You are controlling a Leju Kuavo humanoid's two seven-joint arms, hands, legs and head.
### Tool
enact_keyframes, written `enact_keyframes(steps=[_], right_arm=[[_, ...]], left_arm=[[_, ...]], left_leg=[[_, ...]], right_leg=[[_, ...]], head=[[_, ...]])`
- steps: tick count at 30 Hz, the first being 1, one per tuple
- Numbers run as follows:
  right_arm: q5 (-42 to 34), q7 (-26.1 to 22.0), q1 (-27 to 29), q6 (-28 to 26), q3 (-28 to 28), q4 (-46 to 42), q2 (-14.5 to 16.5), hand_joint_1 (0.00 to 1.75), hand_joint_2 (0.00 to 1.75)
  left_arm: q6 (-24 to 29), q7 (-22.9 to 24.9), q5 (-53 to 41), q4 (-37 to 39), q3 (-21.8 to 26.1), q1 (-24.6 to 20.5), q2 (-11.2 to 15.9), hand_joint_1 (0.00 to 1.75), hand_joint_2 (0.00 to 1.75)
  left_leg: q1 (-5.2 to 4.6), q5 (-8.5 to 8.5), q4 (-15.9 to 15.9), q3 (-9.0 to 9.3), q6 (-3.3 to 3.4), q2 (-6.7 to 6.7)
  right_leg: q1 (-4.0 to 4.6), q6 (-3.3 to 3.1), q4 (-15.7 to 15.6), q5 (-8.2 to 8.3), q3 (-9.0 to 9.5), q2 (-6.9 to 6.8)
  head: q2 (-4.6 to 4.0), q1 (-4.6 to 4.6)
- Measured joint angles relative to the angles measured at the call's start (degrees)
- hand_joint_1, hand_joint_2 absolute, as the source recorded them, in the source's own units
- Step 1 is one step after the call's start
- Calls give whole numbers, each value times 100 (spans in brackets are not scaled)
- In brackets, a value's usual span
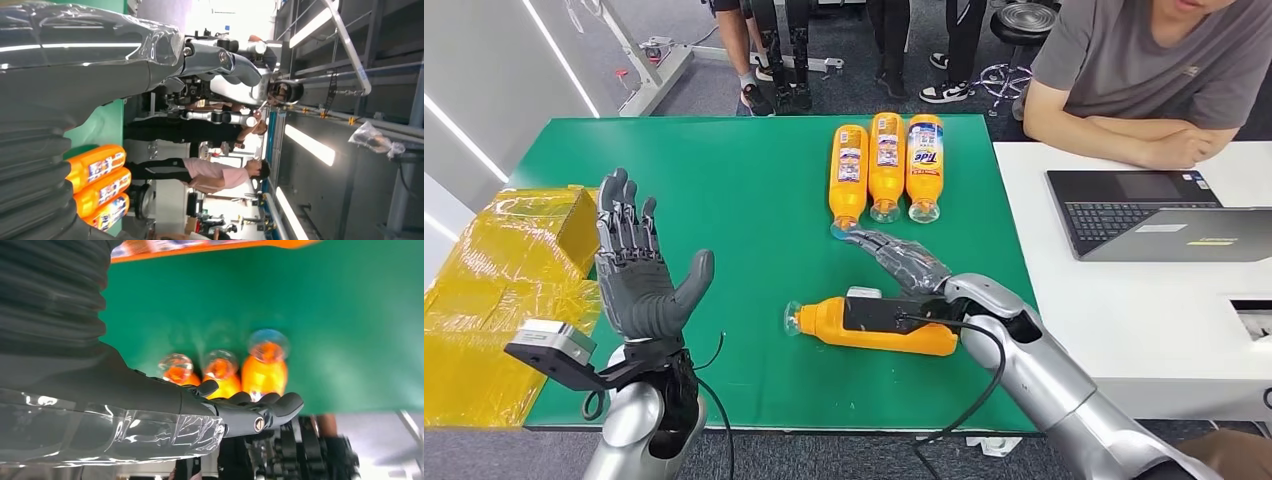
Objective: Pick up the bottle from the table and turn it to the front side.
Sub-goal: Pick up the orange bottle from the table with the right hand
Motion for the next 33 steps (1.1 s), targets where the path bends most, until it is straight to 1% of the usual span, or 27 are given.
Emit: enact_keyframes(steps=[8,17,23,29,33], right_arm=[[-334,199,-569,982,692,251,-725,0,175],[-1047,271,-958,1546,1474,394,-1246,0,175],[-1129,294,-1009,1484,1796,423,-1506,0,175],[-1114,300,-929,1267,1945,538,-1574,0,175],[-1096,341,-827,921,1954,648,-1566,0,175]], left_arm=[[39,1,124,143,-12,-101,-5,0,175],[62,77,261,185,-91,-161,-22,0,175],[30,111,263,198,-126,-170,-52,0,175],[-2,132,232,210,-131,-168,-83,0,175],[-2,145,196,210,-131,-158,-92,0,175]], left_leg=[[-1,0,4,-3,0,-4],[0,0,5,-3,0,-5],[-1,0,5,-3,1,-2],[0,0,5,-3,1,-3],[0,0,4,-4,1,-4]], right_leg=[[0,3,0,3,1,-4],[0,4,0,3,0,-4],[0,4,-1,3,0,-1],[0,4,-1,3,0,-1],[0,4,0,3,0,-2]], head=[[0,1],[0,-1],[0,0],[0,-1],[0,-1]])
